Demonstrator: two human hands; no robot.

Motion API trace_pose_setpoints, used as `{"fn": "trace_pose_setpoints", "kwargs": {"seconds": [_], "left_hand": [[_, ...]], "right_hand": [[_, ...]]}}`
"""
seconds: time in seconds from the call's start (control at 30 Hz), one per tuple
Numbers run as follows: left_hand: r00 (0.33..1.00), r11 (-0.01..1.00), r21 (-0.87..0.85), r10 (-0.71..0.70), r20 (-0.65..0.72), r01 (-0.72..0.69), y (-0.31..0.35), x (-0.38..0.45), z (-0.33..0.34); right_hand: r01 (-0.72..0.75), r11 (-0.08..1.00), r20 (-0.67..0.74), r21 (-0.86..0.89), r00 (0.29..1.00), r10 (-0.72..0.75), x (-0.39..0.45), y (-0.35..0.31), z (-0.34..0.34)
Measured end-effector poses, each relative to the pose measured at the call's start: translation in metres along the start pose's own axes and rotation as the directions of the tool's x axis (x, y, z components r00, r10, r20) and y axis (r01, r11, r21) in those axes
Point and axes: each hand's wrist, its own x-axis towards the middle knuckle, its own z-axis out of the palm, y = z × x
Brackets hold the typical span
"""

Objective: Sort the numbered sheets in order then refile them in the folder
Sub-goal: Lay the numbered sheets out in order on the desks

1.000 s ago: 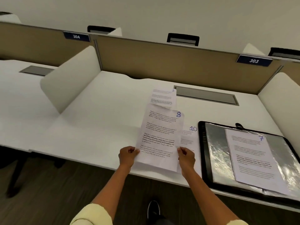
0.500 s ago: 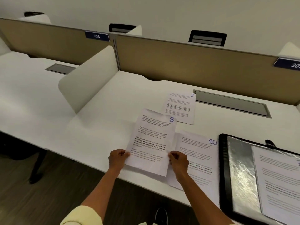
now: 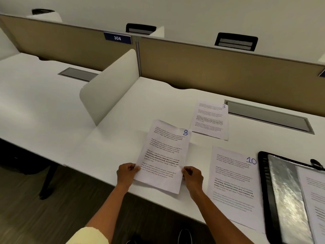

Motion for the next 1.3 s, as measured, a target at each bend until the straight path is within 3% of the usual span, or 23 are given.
{"fn": "trace_pose_setpoints", "kwargs": {"seconds": [0.33,0.6,1.07,1.3], "left_hand": [[0.996,0.996,0.06,0.07,0.056,-0.073,-0.013,0.05,-0.068],[0.987,0.973,0.163,0.154,0.054,-0.161,-0.019,0.076,-0.084],[0.974,0.947,0.242,0.182,0.137,-0.211,-0.031,0.088,-0.098],[0.971,0.934,0.269,0.218,0.098,-0.237,-0.035,0.088,-0.101]], "right_hand": [[-0.001,0.999,-0.095,-0.051,0.995,-0.004,-0.012,-0.014,0.075],[0.0,0.991,-0.145,-0.132,0.989,-0.019,-0.012,-0.019,0.106],[0.012,0.974,-0.15,-0.228,0.987,-0.048,-0.01,-0.024,0.125],[0.065,0.965,-0.139,-0.253,0.985,-0.102,-0.015,-0.024,0.124]]}}
